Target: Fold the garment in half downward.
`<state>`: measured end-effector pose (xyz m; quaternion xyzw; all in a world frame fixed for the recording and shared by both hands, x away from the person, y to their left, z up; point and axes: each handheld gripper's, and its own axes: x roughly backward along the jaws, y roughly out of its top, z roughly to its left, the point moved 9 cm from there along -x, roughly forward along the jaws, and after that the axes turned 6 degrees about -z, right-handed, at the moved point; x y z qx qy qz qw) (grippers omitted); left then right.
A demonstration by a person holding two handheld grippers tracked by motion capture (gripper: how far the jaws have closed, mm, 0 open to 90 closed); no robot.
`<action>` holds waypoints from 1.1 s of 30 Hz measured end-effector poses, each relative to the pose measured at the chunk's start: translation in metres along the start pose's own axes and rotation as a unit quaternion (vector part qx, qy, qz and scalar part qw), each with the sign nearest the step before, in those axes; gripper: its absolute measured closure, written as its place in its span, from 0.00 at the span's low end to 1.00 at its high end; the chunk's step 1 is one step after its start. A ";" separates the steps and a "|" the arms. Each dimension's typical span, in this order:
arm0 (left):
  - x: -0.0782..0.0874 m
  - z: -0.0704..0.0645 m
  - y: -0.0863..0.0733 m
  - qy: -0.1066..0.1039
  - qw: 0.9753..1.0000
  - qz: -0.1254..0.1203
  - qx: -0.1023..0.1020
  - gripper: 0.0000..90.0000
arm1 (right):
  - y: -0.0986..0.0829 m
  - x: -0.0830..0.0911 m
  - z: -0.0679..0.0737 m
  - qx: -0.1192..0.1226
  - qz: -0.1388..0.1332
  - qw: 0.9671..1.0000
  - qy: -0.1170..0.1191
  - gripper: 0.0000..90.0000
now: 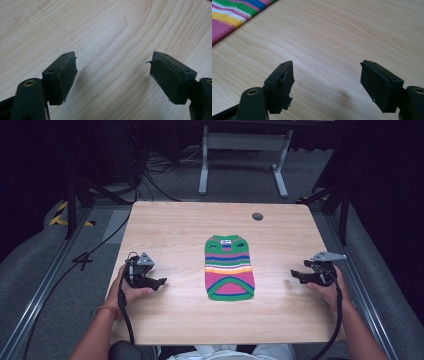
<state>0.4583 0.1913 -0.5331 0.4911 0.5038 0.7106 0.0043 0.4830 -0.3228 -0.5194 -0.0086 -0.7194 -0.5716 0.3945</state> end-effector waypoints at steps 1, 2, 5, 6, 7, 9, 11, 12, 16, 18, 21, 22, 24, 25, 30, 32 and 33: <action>0.000 -0.001 0.004 0.000 1.000 -0.002 0.000 0.25 | 0.006 -0.001 0.003 0.001 -0.002 1.000 0.004 0.32; 0.001 -0.001 0.006 0.000 1.000 -0.001 0.001 0.25 | 0.010 -0.002 0.005 0.005 0.000 1.000 0.009 0.32; -0.001 -0.004 0.016 -0.003 1.000 -0.004 -0.009 0.26 | 0.019 -0.006 0.012 0.019 0.001 1.000 0.013 0.31; -0.002 -0.005 0.019 -0.002 1.000 -0.004 -0.013 0.26 | 0.022 -0.009 0.015 0.019 0.006 1.000 0.018 0.31; -0.002 -0.005 0.021 -0.002 1.000 -0.002 -0.016 0.26 | 0.025 -0.011 0.017 0.020 0.005 1.000 0.023 0.31; -0.005 -0.007 0.027 -0.006 1.000 -0.007 -0.015 0.26 | 0.031 -0.016 0.021 0.017 0.005 0.999 0.031 0.31; -0.007 -0.007 0.033 -0.005 1.000 -0.007 -0.024 0.27 | 0.035 -0.020 0.024 0.023 0.007 0.999 0.035 0.32; -0.008 -0.008 0.036 -0.008 1.000 -0.007 -0.022 0.27 | 0.037 -0.023 0.026 0.024 0.007 0.999 0.038 0.32; -0.015 -0.010 0.054 -0.016 0.999 -0.016 -0.023 0.27 | 0.049 -0.035 0.032 0.028 0.007 0.998 0.048 0.33; -0.020 -0.013 0.062 -0.023 0.999 -0.020 -0.023 0.27 | 0.055 -0.041 0.036 0.031 0.009 0.998 0.056 0.34; -0.030 -0.016 0.072 -0.029 0.999 -0.020 -0.027 0.29 | 0.065 -0.051 0.039 0.037 0.011 0.997 0.060 0.35; -0.034 -0.016 0.075 -0.030 0.999 -0.019 -0.027 0.29 | 0.069 -0.054 0.040 0.037 0.007 0.997 0.063 0.36; -0.040 -0.018 0.080 -0.037 0.999 -0.023 -0.022 0.29 | 0.075 -0.062 0.041 0.040 0.012 0.997 0.064 0.35; -0.044 -0.019 0.083 -0.036 0.999 -0.024 -0.027 0.30 | 0.078 -0.064 0.042 0.041 0.012 0.997 0.065 0.36; -0.055 -0.017 0.090 -0.037 0.999 -0.018 -0.024 0.30 | 0.088 -0.074 0.046 0.047 0.011 0.996 0.072 0.35; -0.059 -0.016 0.094 -0.039 0.999 -0.015 -0.026 0.30 | 0.094 -0.079 0.048 0.051 0.012 0.996 0.070 0.36; -0.061 -0.016 0.096 -0.040 0.999 -0.016 -0.026 0.30 | 0.097 -0.081 0.048 0.051 0.012 0.996 0.071 0.36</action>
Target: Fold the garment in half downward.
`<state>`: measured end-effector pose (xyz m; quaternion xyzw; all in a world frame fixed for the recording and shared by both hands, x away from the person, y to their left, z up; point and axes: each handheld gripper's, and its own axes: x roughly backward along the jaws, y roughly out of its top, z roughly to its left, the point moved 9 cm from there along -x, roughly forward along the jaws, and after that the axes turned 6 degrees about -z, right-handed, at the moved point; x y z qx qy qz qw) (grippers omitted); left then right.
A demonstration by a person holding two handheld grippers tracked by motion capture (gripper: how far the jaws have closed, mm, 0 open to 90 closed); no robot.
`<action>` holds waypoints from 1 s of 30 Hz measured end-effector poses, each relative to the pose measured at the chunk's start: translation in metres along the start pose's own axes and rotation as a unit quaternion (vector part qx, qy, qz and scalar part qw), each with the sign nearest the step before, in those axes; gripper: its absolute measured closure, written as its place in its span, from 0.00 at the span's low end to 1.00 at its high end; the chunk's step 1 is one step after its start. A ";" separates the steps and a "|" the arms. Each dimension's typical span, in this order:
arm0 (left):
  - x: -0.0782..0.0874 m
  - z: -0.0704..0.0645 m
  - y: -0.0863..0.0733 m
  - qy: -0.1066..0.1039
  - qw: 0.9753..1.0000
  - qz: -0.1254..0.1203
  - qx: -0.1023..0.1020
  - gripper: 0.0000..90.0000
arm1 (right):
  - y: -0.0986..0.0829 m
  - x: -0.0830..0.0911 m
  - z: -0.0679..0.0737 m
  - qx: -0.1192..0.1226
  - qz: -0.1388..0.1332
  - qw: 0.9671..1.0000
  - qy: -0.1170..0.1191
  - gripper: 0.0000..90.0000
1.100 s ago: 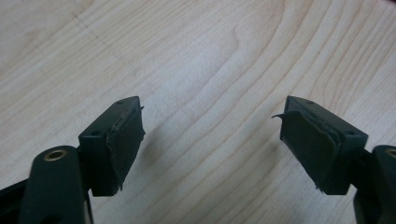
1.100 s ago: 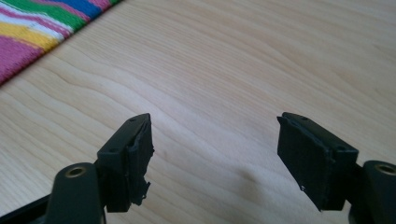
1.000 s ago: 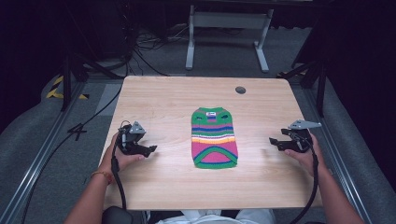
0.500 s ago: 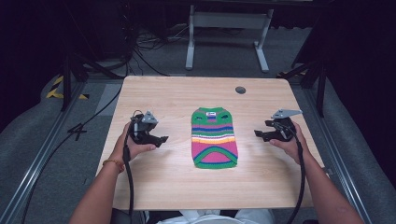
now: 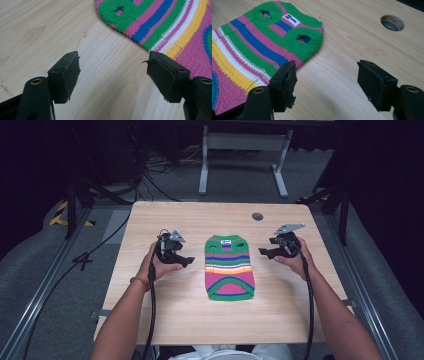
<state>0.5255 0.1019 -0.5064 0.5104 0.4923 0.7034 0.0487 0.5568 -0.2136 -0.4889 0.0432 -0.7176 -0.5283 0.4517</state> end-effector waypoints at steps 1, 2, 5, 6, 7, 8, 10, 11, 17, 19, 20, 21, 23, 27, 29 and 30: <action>-0.002 0.001 0.002 0.000 1.000 0.001 0.002 0.30 | 0.003 -0.002 0.000 0.001 -0.001 1.000 0.001 0.36; -0.004 0.002 0.005 -0.002 1.000 -0.003 0.003 0.30 | 0.006 -0.003 0.001 0.000 -0.002 1.000 0.001 0.36; -0.011 0.005 0.014 -0.003 1.000 -0.008 0.004 0.32 | 0.018 -0.011 0.003 0.011 -0.001 1.000 0.002 0.37; -0.013 0.005 0.017 -0.007 1.000 -0.008 0.010 0.32 | 0.022 -0.014 0.004 0.012 -0.002 1.000 0.004 0.38; -0.015 0.007 0.019 -0.005 1.000 -0.012 0.010 0.32 | 0.025 -0.017 0.005 0.013 -0.002 1.000 0.007 0.39; -0.017 0.007 0.022 -0.005 1.000 -0.009 0.011 0.32 | 0.027 -0.020 0.006 0.015 -0.001 1.000 0.006 0.40; -0.023 0.007 0.027 -0.007 1.000 -0.010 0.011 0.33 | 0.031 -0.025 0.007 0.018 0.001 1.000 0.006 0.41; -0.025 0.008 0.029 -0.006 1.000 -0.010 0.008 0.34 | 0.032 -0.029 0.008 0.018 0.003 1.000 0.007 0.41; -0.041 0.006 0.041 -0.009 1.000 -0.004 0.013 0.35 | 0.033 -0.046 0.006 0.012 0.014 1.000 0.008 0.43; -0.047 0.005 0.044 -0.010 1.000 -0.008 0.013 0.35 | 0.034 -0.050 0.005 0.013 0.016 1.000 0.009 0.45; -0.050 0.005 0.045 -0.009 1.000 -0.007 0.014 0.36 | 0.035 -0.051 0.005 0.010 0.015 1.000 0.009 0.45; -0.053 0.004 0.046 -0.010 1.000 -0.003 0.016 0.36 | 0.035 -0.053 0.005 0.008 0.015 1.000 0.011 0.46; -0.058 0.003 0.048 -0.009 1.000 0.000 0.015 0.37 | 0.037 -0.057 0.005 0.009 0.016 1.000 0.009 0.47; -0.067 0.003 0.051 -0.005 1.000 -0.003 0.021 0.39 | 0.037 -0.065 0.008 0.006 0.018 1.000 0.013 0.52; -0.072 0.003 0.053 -0.005 1.000 -0.007 0.030 0.42 | 0.037 -0.070 0.011 0.004 0.016 1.000 0.018 0.54; -0.075 0.003 0.054 -0.007 0.999 -0.007 0.037 0.43 | 0.038 -0.072 0.012 0.005 0.015 1.000 0.018 0.55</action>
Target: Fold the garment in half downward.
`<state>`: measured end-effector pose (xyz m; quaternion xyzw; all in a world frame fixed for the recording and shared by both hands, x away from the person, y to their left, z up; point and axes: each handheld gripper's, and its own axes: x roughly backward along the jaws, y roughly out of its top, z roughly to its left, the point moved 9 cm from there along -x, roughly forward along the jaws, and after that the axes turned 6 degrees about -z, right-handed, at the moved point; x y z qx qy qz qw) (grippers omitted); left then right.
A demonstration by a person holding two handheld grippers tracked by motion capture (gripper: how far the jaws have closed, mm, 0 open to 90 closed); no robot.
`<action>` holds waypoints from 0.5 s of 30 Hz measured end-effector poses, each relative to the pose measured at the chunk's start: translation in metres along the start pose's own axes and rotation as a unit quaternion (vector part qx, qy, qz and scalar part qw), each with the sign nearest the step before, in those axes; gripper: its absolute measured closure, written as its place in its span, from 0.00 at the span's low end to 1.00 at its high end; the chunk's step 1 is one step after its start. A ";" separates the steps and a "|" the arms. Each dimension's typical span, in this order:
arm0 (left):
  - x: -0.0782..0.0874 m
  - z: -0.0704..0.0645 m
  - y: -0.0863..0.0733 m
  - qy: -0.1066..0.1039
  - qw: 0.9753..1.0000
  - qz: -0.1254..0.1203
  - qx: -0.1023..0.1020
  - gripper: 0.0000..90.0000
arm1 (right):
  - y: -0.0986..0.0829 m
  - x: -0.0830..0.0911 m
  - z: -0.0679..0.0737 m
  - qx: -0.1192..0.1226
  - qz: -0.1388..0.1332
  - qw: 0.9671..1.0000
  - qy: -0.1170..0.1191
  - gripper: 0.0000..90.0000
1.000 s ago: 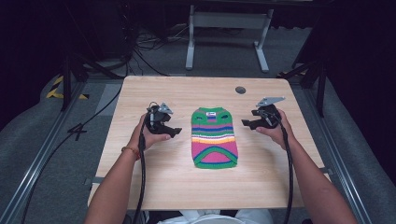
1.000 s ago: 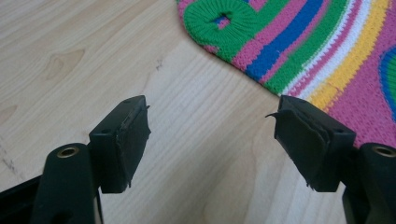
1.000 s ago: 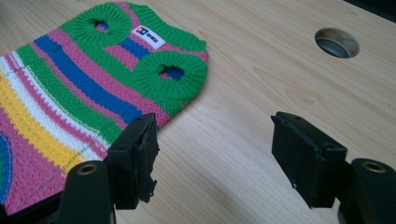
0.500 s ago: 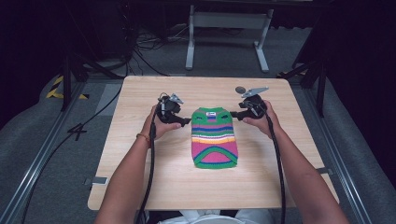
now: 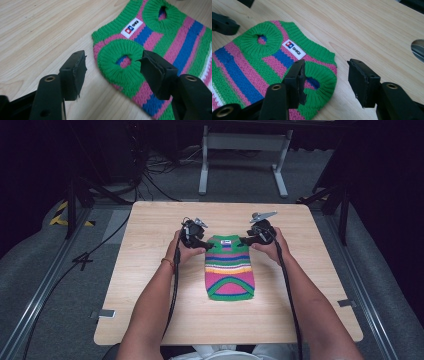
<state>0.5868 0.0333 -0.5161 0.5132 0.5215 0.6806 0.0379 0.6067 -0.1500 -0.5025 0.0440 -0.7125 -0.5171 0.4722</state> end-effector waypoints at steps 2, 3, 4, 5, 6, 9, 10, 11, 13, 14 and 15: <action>-0.004 0.000 0.002 0.000 1.000 0.000 0.000 0.46 | -0.001 -0.006 0.002 -0.002 0.001 1.000 0.003 0.58; -0.008 0.001 0.003 0.001 1.000 0.000 0.003 0.47 | -0.001 -0.007 0.002 -0.002 0.003 1.000 0.002 0.58; -0.010 0.002 0.003 0.006 1.000 0.002 0.007 0.47 | -0.002 -0.010 0.002 -0.004 0.004 1.000 -0.001 0.59; -0.013 0.004 0.003 0.006 1.000 0.000 0.012 0.49 | -0.003 -0.012 0.001 -0.008 0.005 1.000 0.000 0.60; -0.014 0.004 0.003 0.005 1.000 0.001 0.016 0.51 | -0.003 -0.014 0.002 -0.012 0.004 1.000 0.003 0.62; -0.019 0.007 0.002 0.006 1.000 0.005 0.029 0.54 | -0.006 -0.019 0.000 -0.017 0.008 1.000 0.001 0.62; -0.021 0.009 0.001 0.009 1.000 0.006 0.029 0.56 | -0.007 -0.020 0.000 -0.019 0.011 1.000 0.000 0.62; -0.023 0.009 0.001 0.010 0.999 0.005 0.032 0.56 | -0.008 -0.022 -0.001 -0.020 0.012 1.000 -0.001 0.63; -0.026 0.011 -0.001 0.010 0.999 0.012 0.033 0.59 | -0.011 -0.024 -0.002 -0.024 0.017 1.000 -0.004 0.63; -0.026 0.011 -0.001 0.010 0.999 0.012 0.033 0.59 | -0.013 -0.025 -0.003 -0.027 0.019 0.999 -0.005 0.63; -0.027 0.011 -0.003 0.012 0.999 0.017 0.032 0.59 | -0.015 -0.026 -0.005 -0.030 0.022 0.999 -0.007 0.64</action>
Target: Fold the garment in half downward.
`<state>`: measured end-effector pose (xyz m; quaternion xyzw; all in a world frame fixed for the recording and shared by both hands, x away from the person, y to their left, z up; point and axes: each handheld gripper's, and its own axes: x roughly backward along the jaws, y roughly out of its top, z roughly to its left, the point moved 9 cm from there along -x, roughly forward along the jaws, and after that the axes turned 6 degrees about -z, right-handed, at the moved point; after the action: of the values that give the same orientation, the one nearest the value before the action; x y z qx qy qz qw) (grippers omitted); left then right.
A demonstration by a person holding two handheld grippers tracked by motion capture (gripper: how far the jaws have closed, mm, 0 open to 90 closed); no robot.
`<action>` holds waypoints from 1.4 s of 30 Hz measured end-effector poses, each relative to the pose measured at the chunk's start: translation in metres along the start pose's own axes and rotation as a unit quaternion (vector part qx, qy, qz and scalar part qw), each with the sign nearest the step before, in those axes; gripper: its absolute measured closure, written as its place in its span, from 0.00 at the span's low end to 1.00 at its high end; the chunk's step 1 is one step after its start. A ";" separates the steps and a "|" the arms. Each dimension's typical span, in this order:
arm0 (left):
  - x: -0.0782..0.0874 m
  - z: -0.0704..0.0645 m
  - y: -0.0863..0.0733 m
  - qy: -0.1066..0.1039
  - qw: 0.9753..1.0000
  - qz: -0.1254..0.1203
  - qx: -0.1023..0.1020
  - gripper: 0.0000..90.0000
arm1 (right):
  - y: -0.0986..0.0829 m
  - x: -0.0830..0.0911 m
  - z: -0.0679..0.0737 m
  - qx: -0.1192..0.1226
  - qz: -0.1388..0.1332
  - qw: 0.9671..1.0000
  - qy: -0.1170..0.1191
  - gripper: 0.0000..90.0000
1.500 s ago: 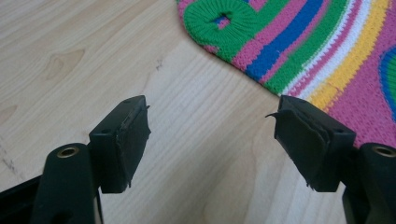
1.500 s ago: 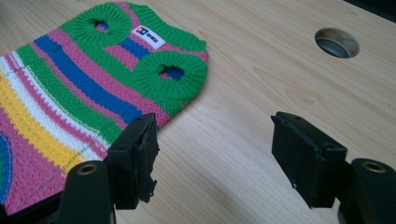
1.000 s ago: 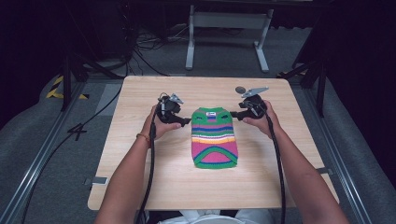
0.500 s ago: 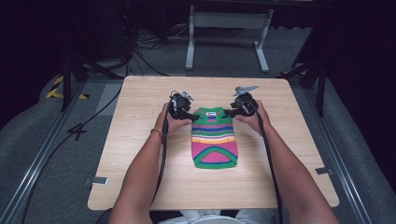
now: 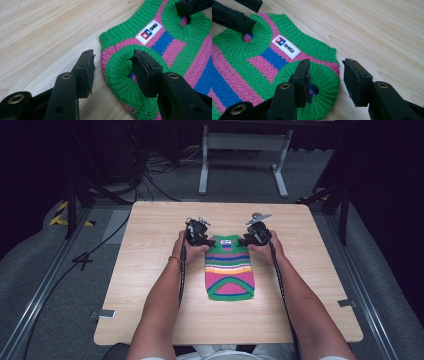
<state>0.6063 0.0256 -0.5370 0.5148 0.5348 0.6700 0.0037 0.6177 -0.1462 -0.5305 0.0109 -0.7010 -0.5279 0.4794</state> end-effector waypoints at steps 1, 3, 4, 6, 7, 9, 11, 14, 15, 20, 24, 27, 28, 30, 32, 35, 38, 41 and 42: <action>-0.002 -0.001 0.000 -0.002 1.000 -0.001 0.003 0.59 | -0.002 -0.001 -0.001 0.000 0.003 1.000 -0.002 0.64; -0.003 -0.001 0.000 -0.002 1.000 -0.005 0.003 0.60 | -0.003 -0.001 -0.002 -0.003 0.006 1.000 -0.002 0.64; -0.004 -0.002 0.001 -0.005 1.000 -0.007 0.006 0.60 | -0.006 -0.002 -0.003 -0.006 0.008 1.000 -0.002 0.64; -0.006 -0.003 0.002 -0.003 1.000 -0.008 0.005 0.61 | -0.007 -0.003 -0.004 -0.013 0.004 1.000 0.001 0.64; -0.006 -0.003 0.002 -0.003 1.000 -0.008 0.005 0.62 | -0.007 -0.003 -0.004 -0.013 0.004 1.000 0.001 0.64; -0.007 -0.003 0.004 -0.005 1.000 -0.011 0.008 0.63 | -0.007 -0.003 -0.003 -0.012 0.004 1.000 0.004 0.70; -0.008 -0.003 0.005 -0.004 1.000 -0.016 0.015 0.68 | -0.006 -0.004 -0.002 -0.011 0.005 1.000 0.007 0.75; -0.009 -0.002 0.005 -0.007 1.000 -0.015 0.023 0.78 | -0.006 -0.004 0.000 -0.008 0.008 1.000 0.014 0.81; -0.009 -0.002 0.006 -0.009 1.000 -0.016 0.024 0.78 | -0.006 -0.004 0.001 -0.008 0.007 1.000 0.017 0.84; -0.009 -0.001 0.007 0.003 1.000 -0.012 0.008 0.91 | -0.006 -0.003 0.002 -0.010 0.006 1.000 0.020 0.93; -0.009 -0.001 0.010 0.015 1.000 -0.010 -0.004 0.92 | -0.005 -0.002 0.001 -0.011 0.003 1.000 0.015 0.93; -0.009 -0.004 0.015 0.021 1.000 -0.018 -0.013 0.92 | -0.003 0.004 0.000 -0.016 -0.008 1.000 0.017 0.94; -0.009 -0.004 0.017 0.022 0.999 -0.022 -0.018 0.92 | -0.003 0.005 0.000 -0.017 -0.009 1.000 0.017 0.94; -0.007 -0.005 0.020 0.023 0.999 -0.027 -0.017 0.92 | -0.001 0.008 -0.003 -0.013 -0.014 1.000 0.014 0.94; -0.005 -0.006 0.026 0.030 0.999 -0.035 -0.026 0.92 | 0.002 0.011 -0.004 -0.015 -0.026 0.999 0.015 0.94; 0.000 -0.007 0.033 0.035 0.997 -0.053 -0.033 0.92 | 0.007 0.016 -0.003 -0.010 -0.040 0.999 0.020 0.94; 0.006 -0.008 0.039 0.036 0.996 -0.064 -0.044 0.92 | 0.013 0.021 -0.001 -0.004 -0.055 0.998 0.023 0.94; 0.013 -0.008 0.044 0.038 0.995 -0.072 -0.055 0.92 | 0.019 0.027 0.000 0.006 -0.067 0.997 0.027 0.94; 0.015 -0.007 0.047 0.039 0.995 -0.075 -0.059 0.92 | 0.020 0.029 0.000 0.008 -0.070 0.997 0.026 0.94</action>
<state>0.6194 0.0088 -0.4923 0.4459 0.5312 0.7177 0.0633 0.6120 -0.1521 -0.4962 0.0774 -0.6903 -0.5537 0.4593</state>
